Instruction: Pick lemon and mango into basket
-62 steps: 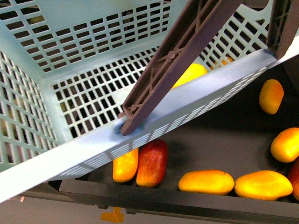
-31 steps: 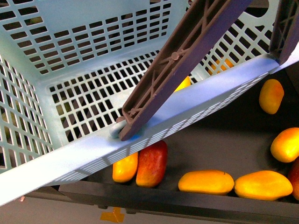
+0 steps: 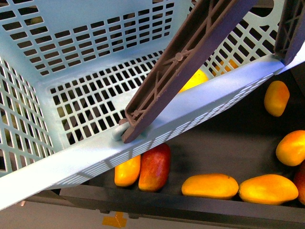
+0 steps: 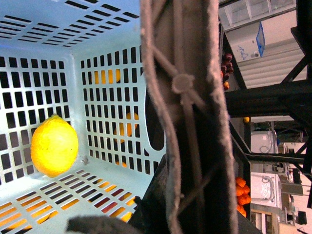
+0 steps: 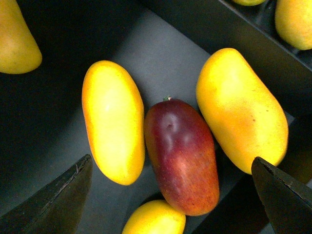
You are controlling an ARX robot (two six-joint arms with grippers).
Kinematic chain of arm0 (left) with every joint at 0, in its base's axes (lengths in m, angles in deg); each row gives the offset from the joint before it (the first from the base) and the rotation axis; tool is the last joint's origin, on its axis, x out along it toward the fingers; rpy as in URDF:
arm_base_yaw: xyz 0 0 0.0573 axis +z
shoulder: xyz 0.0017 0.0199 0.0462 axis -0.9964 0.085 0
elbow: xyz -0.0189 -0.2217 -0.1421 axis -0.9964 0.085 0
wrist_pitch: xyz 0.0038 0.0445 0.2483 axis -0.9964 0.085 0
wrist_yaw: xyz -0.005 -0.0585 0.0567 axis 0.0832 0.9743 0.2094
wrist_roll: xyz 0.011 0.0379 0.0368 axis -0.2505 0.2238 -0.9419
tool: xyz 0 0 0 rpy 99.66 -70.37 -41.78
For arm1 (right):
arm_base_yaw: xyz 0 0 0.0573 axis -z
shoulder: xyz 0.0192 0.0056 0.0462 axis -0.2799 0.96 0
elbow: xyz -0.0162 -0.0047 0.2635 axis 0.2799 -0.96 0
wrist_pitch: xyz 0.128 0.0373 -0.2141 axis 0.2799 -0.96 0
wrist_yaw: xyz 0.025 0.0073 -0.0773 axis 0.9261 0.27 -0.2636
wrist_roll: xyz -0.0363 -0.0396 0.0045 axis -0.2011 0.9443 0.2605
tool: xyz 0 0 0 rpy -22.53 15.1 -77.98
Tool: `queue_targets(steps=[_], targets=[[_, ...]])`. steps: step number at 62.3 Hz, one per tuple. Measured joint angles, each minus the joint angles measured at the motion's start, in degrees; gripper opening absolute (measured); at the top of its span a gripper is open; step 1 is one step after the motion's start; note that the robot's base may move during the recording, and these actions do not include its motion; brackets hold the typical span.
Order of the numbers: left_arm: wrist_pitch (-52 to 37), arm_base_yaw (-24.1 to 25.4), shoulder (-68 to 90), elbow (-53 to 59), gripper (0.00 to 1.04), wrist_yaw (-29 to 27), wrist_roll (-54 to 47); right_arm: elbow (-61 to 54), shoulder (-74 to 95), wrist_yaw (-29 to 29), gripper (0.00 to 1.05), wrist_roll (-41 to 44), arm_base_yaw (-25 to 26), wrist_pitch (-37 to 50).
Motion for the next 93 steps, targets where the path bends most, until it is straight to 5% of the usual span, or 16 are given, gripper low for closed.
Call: queue_targets(steps=[78,93], targets=[[0.0,-0.02,0.0,0.0,0.04,0.17,0.02,25.49,24.61,2.21,0.96,4.48,-4.57,-3.15],[-0.02,0.0,0.0,0.0,0.04,0.13,0.02,25.73,25.05,3.04,0.65,4.46,-4.72,-3.54]])
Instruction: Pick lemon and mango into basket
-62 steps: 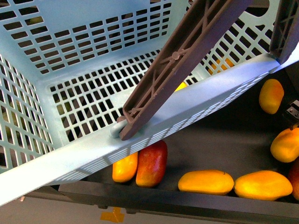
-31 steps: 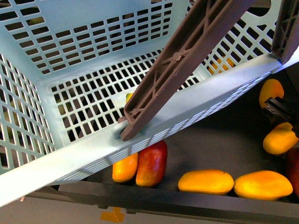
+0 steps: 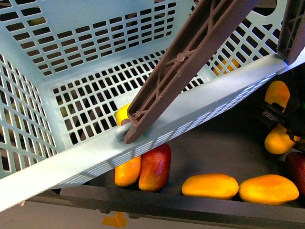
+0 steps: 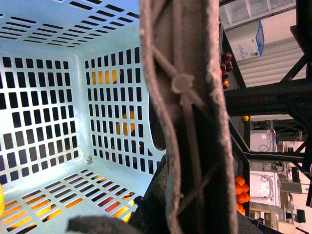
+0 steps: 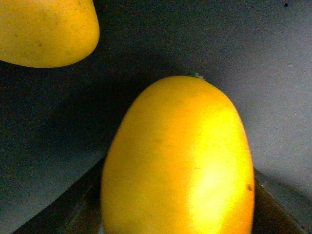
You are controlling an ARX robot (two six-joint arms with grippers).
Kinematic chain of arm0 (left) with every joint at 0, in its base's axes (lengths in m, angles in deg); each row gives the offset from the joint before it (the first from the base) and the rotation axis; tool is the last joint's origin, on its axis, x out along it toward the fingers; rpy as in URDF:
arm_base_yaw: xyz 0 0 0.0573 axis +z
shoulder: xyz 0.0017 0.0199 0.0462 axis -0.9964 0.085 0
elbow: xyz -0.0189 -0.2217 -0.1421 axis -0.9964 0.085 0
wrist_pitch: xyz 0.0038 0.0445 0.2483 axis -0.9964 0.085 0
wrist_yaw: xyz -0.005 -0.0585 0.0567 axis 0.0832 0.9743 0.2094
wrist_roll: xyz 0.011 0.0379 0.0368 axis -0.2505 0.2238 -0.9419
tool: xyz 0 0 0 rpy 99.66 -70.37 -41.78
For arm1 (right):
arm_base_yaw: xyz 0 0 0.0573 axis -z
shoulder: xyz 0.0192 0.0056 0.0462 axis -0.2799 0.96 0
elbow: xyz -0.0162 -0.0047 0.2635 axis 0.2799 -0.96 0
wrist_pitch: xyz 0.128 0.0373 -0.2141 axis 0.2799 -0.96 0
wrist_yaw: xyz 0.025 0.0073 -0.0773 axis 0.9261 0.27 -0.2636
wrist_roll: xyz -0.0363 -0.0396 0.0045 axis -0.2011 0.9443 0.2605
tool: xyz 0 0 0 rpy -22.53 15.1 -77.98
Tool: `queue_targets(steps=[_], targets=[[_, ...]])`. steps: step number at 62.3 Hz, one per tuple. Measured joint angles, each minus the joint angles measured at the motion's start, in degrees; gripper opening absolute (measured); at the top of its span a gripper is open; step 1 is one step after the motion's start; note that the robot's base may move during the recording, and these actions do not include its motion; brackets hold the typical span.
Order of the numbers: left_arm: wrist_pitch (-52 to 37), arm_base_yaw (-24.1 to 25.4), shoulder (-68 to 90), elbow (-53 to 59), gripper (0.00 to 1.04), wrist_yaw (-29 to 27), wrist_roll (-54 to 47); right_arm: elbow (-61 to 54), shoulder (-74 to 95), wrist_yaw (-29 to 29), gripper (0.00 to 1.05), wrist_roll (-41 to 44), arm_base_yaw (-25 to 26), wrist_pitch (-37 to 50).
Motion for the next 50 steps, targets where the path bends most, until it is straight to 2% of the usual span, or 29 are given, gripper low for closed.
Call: queue_targets(steps=[7,19,30,50], targets=[[0.02,0.0,0.0,0.0,0.04,0.02,0.0,-1.05,-1.03,0.28,0.59,-0.2,0.04,0.61],[0.02,-0.02,0.0,0.0,0.04,0.04,0.0,-5.73,-7.67,-0.98,0.59,0.74,0.17,2.86],[0.02,0.0,0.0,0.0,0.04,0.04,0.0,-11.89,-20.31,-0.24,0.59,4.61,0.9,5.9],[0.0,0.0,0.0,0.0,0.04,0.02,0.0,-23.96,-51.98,8.79,0.59,8.11,3.32,3.06]])
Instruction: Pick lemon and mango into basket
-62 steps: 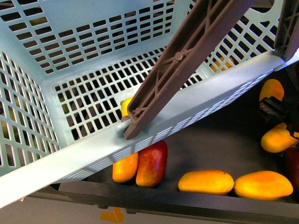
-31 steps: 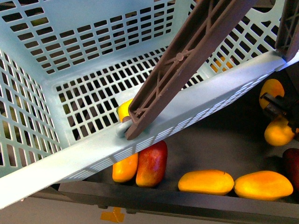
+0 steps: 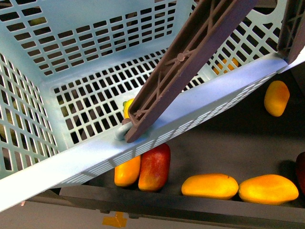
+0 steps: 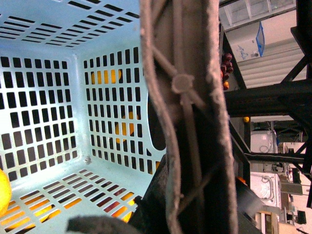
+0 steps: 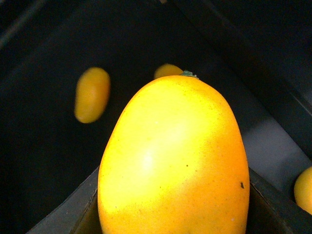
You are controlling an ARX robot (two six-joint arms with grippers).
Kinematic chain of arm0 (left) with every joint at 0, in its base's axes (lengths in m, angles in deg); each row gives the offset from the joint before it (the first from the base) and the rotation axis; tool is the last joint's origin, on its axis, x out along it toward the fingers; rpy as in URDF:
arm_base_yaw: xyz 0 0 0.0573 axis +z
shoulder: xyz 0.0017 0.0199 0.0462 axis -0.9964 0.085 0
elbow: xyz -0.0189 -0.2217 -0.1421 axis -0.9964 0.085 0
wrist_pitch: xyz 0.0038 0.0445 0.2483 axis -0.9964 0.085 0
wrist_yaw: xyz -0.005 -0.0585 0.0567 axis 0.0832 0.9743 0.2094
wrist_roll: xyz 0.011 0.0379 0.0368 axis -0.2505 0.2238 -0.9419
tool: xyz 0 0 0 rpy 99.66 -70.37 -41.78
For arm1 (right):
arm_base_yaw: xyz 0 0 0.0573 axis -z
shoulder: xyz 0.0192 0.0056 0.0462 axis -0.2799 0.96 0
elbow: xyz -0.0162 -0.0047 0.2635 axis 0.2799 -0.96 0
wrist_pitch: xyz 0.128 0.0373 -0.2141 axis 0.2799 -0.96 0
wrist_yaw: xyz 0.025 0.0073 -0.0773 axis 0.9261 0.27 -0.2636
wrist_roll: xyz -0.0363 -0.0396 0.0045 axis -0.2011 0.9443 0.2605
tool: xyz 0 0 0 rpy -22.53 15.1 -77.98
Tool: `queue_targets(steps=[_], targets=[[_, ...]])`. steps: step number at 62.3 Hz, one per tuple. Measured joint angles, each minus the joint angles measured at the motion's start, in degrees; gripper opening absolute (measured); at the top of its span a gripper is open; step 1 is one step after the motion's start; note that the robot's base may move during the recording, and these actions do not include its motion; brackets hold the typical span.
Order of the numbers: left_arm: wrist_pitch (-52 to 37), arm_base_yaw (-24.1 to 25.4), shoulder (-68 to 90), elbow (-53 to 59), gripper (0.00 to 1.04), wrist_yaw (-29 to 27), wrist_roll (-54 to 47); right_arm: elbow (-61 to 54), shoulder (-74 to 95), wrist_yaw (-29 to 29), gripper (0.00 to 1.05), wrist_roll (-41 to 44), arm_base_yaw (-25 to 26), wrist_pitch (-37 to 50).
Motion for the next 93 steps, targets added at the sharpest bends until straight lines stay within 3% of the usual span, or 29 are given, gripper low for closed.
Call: queue_targets(steps=[10,18,33,47,49,64,85,93], targets=[[0.02,-0.02,0.0,0.0,0.04,0.11,0.0,0.31,-14.21,1.99,0.59,0.39,-3.3,-3.74],[0.0,-0.02,0.0,0.0,0.04,0.0,-0.02,2.12,-21.46,0.83,0.59,1.49,-10.91,-5.73],[0.02,-0.02,0.0,0.0,0.04,-0.11,0.0,5.44,-18.01,-6.56,0.59,4.5,-25.14,-6.01],[0.0,-0.02,0.0,0.0,0.04,-0.02,0.0,8.33,-10.36,-11.34,0.59,6.14,-31.67,-5.77],[0.02,-0.02,0.0,0.0,0.04,-0.02,0.0,8.46,-9.9,-11.5,0.59,6.25,-32.04,-5.75],[0.02,-0.02,0.0,0.0,0.04,-0.07,-0.02,8.44,-9.9,-12.11,0.97,6.58,-34.36,-6.03],[0.07,0.09,0.04,0.02,0.04,-0.59,-0.11,4.68,-18.82,-15.15,0.96,5.88,-29.81,-9.51],[0.07,-0.15,0.04,0.02,0.04,0.44,0.04,-7.26,-21.68,-15.52,0.76,19.52,-28.33,15.23]])
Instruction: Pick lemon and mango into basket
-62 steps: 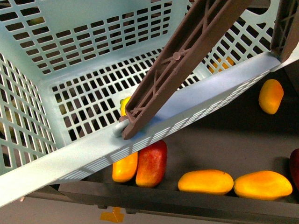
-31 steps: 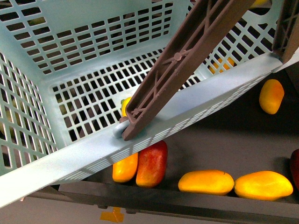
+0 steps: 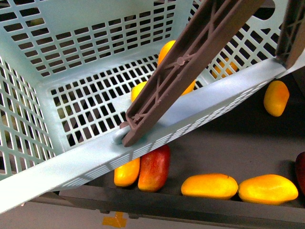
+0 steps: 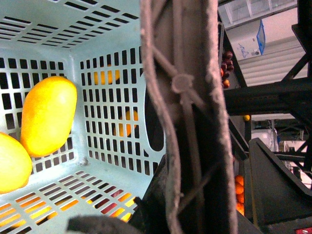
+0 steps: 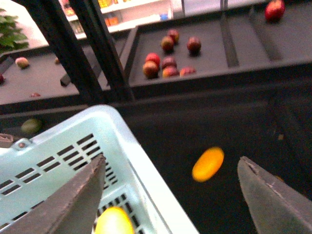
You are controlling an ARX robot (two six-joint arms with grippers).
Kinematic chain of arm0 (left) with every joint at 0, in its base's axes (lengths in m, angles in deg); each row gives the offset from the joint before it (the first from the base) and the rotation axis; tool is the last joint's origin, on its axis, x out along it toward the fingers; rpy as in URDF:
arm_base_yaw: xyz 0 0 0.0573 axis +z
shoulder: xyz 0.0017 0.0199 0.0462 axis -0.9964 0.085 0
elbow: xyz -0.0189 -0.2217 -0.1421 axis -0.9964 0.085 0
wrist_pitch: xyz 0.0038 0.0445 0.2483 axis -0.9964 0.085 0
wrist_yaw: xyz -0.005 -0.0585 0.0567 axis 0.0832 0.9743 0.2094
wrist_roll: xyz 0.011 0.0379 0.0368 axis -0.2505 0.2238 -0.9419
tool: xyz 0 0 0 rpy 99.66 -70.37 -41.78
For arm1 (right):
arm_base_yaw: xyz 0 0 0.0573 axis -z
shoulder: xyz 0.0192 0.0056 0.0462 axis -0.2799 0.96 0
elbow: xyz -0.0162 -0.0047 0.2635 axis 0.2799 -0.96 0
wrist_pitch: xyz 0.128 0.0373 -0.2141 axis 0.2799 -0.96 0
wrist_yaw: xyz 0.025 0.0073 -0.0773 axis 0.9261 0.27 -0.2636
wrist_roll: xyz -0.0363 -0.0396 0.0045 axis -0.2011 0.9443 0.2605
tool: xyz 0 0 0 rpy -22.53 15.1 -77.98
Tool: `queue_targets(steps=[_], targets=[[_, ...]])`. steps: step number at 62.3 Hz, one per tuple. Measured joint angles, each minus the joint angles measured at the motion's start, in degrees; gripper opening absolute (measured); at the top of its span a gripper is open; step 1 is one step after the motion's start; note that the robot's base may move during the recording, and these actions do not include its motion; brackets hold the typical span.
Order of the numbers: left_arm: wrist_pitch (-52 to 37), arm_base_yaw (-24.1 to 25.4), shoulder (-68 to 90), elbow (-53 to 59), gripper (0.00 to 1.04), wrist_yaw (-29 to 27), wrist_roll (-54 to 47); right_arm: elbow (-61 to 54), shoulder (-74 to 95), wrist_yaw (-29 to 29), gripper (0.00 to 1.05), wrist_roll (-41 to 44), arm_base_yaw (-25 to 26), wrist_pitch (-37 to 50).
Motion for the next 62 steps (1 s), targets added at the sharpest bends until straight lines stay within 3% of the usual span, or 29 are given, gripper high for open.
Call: queue_targets(steps=[7,19,26,62], targets=[[0.0,0.11,0.0,0.0,0.04,-0.26,0.17,-9.77,-5.03,2.67,0.57,8.33,3.1,10.97],[0.0,0.09,0.0,0.0,0.04,-0.59,-0.2,-20.22,-12.07,6.62,0.25,11.85,7.8,14.23],[0.0,0.09,0.0,0.0,0.04,-0.22,-0.04,-25.9,-16.52,9.62,0.02,12.68,10.4,14.99],[0.0,0.11,0.0,0.0,0.04,-0.55,-0.04,-38.27,-34.93,19.61,0.02,12.98,20.98,9.09]])
